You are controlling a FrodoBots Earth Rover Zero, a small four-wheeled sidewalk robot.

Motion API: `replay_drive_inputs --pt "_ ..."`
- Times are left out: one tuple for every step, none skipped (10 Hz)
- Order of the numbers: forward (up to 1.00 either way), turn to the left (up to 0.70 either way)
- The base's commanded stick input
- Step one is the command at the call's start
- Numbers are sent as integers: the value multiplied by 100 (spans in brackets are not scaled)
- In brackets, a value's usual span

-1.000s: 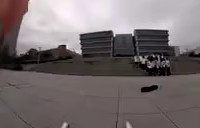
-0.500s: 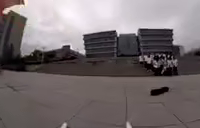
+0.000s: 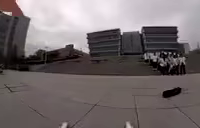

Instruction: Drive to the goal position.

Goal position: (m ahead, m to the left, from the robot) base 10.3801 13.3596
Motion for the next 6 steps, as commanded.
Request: replay_drive_inputs --pt "70 14" --pt "70 14" --pt "70 14" --pt "70 14" --pt "70 14" --pt "70 14"
